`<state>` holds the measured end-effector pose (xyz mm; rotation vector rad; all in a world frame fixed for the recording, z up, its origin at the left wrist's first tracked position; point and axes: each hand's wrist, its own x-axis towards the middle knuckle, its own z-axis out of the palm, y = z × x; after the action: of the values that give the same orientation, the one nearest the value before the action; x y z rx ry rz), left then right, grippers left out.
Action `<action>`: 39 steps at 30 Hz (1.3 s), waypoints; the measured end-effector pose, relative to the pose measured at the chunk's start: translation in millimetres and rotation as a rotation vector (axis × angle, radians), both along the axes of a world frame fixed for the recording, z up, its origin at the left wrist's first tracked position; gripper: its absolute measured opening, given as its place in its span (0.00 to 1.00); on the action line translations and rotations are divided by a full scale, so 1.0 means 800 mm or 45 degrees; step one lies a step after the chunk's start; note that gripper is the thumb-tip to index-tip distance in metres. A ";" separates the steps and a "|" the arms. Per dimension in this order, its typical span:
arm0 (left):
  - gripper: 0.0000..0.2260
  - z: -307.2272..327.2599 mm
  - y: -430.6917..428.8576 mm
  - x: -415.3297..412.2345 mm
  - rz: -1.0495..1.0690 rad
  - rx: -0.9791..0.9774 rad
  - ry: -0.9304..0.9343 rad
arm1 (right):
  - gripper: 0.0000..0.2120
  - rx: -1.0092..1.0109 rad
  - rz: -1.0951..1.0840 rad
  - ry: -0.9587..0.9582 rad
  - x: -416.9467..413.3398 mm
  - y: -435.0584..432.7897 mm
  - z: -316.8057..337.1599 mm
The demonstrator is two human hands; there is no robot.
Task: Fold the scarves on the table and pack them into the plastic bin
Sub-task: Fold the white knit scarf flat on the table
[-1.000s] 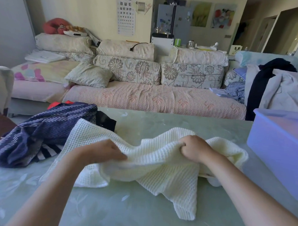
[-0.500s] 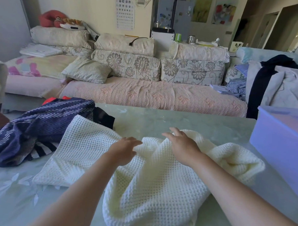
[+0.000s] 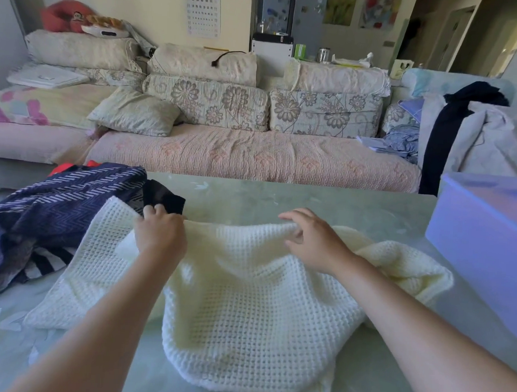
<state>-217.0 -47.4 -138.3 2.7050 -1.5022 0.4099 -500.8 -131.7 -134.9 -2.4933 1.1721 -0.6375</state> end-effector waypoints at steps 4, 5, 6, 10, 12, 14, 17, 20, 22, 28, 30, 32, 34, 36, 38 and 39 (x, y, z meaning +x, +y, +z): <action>0.21 -0.002 -0.003 -0.043 -0.133 -0.036 0.062 | 0.21 -0.127 -0.305 0.105 -0.035 -0.014 -0.008; 0.24 0.001 -0.006 -0.059 -0.229 -0.117 0.121 | 0.21 -0.128 -0.447 0.182 -0.047 -0.017 -0.005; 0.26 0.004 -0.010 -0.076 -0.339 -0.196 0.171 | 0.23 -0.091 -0.602 0.296 -0.061 -0.019 -0.002; 0.24 0.010 -0.026 -0.152 -0.741 -0.321 0.322 | 0.55 0.481 -1.076 0.538 -0.115 -0.013 -0.003; 0.22 0.009 -0.031 -0.182 -0.868 -0.286 0.385 | 0.68 0.702 -1.099 0.464 -0.133 -0.011 -0.011; 0.22 0.007 -0.034 -0.204 -0.974 -0.256 0.412 | 0.67 0.706 -1.009 0.433 -0.138 -0.009 -0.021; 0.25 0.000 -0.036 -0.221 -1.120 -0.151 0.510 | 0.46 0.552 -0.843 0.416 -0.131 -0.006 -0.027; 0.39 -0.012 -0.027 -0.236 -1.147 0.082 0.778 | 0.29 0.342 -0.773 0.302 -0.121 -0.004 -0.027; 0.47 -0.027 -0.019 -0.250 -1.092 0.217 0.781 | 0.29 0.260 -0.720 0.160 -0.115 0.002 -0.025; 0.43 -0.047 -0.030 -0.238 -0.895 0.230 0.675 | 0.50 0.238 -0.597 -0.100 -0.102 0.019 -0.001; 0.42 -0.044 -0.030 -0.229 -0.869 0.309 0.682 | 0.59 0.267 -0.929 0.057 -0.104 0.020 -0.002; 0.41 -0.042 -0.027 -0.225 -0.889 0.327 0.681 | 0.67 0.581 -1.128 0.056 -0.105 0.023 -0.007; 0.40 -0.040 -0.025 -0.221 -0.913 0.303 0.722 | 0.68 0.832 -1.130 -0.011 -0.103 0.025 -0.016; 0.37 -0.034 -0.024 -0.216 -0.926 0.195 0.794 | 0.60 0.755 -1.045 -0.054 -0.101 0.023 -0.025; 0.32 -0.022 -0.022 -0.207 -0.932 0.016 0.826 | 0.43 0.536 -0.909 -0.152 -0.097 0.020 -0.030; 0.29 -0.016 -0.022 -0.202 -0.933 -0.089 0.836 | 0.35 0.460 -0.837 -0.232 -0.092 0.019 -0.031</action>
<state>-378.3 -65.0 -151.2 1.7417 -1.9776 -0.3977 -574.3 -116.5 -159.7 -1.6991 1.8495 -0.7077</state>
